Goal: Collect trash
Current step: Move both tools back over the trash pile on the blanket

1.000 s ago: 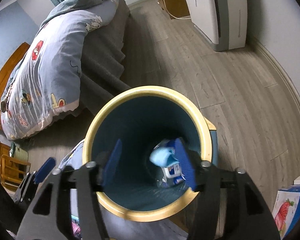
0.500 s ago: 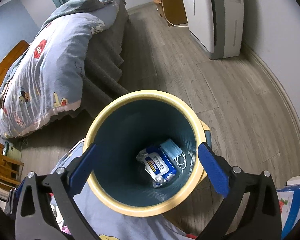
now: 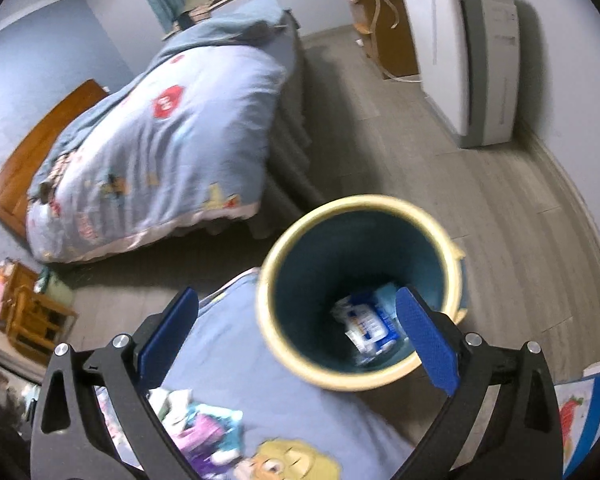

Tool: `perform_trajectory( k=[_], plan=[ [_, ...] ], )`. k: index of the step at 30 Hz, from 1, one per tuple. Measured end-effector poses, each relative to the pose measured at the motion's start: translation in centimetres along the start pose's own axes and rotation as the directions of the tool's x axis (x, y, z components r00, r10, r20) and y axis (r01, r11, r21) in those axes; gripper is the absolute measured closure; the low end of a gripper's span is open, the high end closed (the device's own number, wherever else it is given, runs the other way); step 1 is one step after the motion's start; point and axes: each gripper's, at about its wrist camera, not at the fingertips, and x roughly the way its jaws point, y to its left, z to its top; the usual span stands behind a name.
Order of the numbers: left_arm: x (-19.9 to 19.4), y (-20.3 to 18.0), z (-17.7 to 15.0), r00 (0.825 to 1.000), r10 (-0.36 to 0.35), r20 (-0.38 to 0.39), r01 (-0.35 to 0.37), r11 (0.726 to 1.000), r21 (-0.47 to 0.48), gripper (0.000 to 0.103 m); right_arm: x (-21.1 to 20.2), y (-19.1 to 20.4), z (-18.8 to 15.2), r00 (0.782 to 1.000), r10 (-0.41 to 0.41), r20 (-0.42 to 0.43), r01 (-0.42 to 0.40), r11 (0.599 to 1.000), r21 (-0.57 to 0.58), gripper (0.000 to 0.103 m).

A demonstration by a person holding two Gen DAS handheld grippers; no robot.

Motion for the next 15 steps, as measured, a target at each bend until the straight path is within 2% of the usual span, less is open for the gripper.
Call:
perform_trajectory(
  k=[3,9,15],
  plan=[
    [-2.5,2.1,-1.8,1.0,0.026,0.005,-0.026,0.999,-0.038,0.007,-0.8,2.2,-1.9,1.0,0.017,-0.016,-0.017,1.0,-0.009,0.006],
    [-5.8,6.6,-5.6,0.998,0.057,0.005,-0.055,0.982,-0.18,0.006,-1.6,5.7,-7.1,0.998,0.03,-0.062,-0.033,0.998,-0.046,0.006],
    [-6.8,9.1,-8.9,0.994,0.097,-0.051,-0.105,0.974,-0.2,0.006,-0.9,7.3,-12.0,0.993,-0.016,-0.115,0.004,0.995,-0.104,0.006]
  ],
)
